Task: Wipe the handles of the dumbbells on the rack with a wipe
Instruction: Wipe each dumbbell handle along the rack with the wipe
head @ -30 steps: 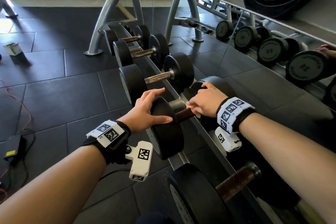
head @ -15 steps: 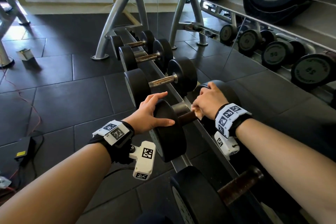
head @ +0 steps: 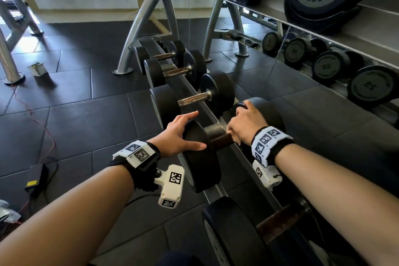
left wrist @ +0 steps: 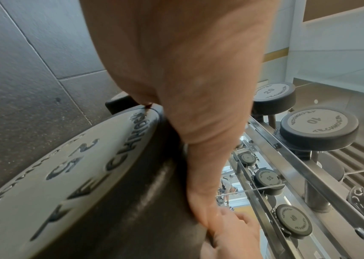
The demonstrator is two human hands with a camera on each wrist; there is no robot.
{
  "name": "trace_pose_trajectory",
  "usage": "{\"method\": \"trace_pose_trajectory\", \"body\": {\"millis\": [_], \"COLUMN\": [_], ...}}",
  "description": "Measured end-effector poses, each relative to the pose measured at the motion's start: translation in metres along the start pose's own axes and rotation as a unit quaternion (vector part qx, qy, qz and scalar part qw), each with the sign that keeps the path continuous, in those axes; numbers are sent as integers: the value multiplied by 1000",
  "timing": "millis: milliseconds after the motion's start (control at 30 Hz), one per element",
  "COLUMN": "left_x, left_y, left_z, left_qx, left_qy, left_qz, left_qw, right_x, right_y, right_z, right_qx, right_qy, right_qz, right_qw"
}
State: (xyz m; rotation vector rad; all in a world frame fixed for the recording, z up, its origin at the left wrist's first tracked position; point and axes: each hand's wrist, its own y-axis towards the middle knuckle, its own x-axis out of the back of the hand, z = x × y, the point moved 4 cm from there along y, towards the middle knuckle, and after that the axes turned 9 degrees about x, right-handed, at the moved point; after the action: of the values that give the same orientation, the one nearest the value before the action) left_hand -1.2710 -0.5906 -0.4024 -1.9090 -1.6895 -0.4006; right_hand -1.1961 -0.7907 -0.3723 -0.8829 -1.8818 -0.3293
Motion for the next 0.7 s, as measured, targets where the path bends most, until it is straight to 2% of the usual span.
{"method": "trace_pose_trajectory", "body": {"millis": [100, 233, 433, 567, 700], "left_x": [2, 3, 3, 3, 4], "left_y": [2, 0, -6, -9, -7], "left_z": [-1, -2, -6, -8, -2], "left_qx": [17, 32, 38, 26, -12], "left_qy": [12, 18, 26, 40, 67], "left_qz": [16, 13, 6, 3, -3], "left_qw": [1000, 999, 999, 999, 998], "right_x": [-2, 1, 2, 0, -6], "right_y": [-3, -2, -3, 1, 7], "right_z": [-4, 15, 13, 13, 5], "right_qx": [-27, 14, 41, 44, 22], "right_qy": [-5, 62, 148, 162, 265], "right_qz": [10, -25, -14, -24, -20], "right_qw": [1000, 998, 988, 986, 964]}}
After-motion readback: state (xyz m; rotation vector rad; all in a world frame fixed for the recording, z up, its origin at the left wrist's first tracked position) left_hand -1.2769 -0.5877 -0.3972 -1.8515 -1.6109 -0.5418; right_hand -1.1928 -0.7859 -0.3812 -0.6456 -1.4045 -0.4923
